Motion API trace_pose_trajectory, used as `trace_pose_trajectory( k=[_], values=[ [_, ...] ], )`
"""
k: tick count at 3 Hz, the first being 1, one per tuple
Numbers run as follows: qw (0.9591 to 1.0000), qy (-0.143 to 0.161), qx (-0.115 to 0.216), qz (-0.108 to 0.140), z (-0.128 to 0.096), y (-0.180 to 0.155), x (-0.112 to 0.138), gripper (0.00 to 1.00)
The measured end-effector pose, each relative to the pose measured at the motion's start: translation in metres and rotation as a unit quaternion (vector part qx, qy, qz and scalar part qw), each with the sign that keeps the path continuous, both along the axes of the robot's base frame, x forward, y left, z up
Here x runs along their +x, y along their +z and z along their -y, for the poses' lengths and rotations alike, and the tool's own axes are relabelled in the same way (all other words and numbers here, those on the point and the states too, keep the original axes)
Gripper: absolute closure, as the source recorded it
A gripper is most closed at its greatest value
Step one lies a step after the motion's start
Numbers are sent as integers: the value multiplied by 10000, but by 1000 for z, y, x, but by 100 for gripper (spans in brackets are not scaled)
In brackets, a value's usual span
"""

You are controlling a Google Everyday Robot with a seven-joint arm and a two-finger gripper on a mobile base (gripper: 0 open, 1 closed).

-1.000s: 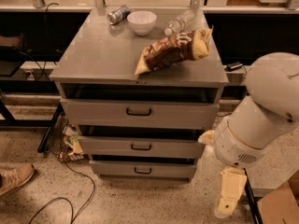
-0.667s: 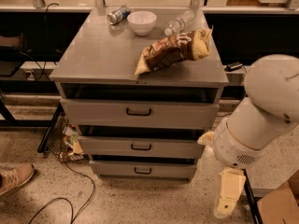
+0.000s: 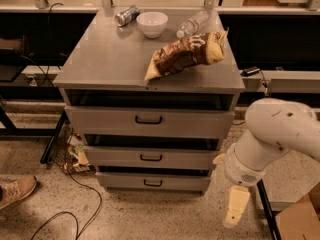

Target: Open middle drawer

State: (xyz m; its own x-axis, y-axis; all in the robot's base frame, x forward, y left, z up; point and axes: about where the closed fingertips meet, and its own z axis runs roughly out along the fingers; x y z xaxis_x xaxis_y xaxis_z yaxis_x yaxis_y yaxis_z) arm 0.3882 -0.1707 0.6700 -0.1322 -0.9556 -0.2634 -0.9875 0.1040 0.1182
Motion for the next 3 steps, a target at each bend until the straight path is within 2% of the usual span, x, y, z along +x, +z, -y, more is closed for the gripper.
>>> trace_pose_trajectory(
  k=[1,2,3],
  values=[
    [9993,-223,-84,305,16,-62,41,0],
    [9952,-553,172,788,20,-109,86,0],
    [9953,-547,167,779,20,-108,86,0]
  ],
)
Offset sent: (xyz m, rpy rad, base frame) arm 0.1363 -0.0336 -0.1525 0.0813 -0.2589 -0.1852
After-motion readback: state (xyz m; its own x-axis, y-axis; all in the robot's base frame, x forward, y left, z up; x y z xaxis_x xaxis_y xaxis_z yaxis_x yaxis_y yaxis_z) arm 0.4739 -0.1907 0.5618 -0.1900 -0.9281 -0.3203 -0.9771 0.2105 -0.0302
